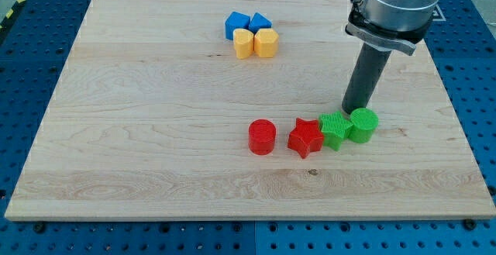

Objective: Slightly push the green star downwards

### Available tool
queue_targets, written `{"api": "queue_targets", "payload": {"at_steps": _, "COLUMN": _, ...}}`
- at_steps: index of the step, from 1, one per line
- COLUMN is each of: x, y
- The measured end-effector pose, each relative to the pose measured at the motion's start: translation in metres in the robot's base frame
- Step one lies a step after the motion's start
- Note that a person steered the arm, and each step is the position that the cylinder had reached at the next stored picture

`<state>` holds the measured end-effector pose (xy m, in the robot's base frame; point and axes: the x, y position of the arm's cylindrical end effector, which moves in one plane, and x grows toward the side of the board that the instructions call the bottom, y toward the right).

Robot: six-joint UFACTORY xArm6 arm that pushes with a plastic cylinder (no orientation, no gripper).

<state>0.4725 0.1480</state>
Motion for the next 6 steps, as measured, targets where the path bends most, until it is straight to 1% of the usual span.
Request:
{"api": "queue_targets", "payload": {"at_steps": 1, "x": 0.005, "y": 0.000}}
{"api": "queue_targets", "payload": {"at_steps": 2, "x": -0.004, "y": -0.007}}
{"api": "queue_targets", "payload": {"at_steps": 3, "x": -0.024, "y": -0.044}}
{"api": "queue_targets", "payload": {"at_steps": 5, "x": 0.016, "y": -0.042}}
{"api": "queue_targets", "payload": {"at_steps": 6, "x": 0.025, "y": -0.042}}
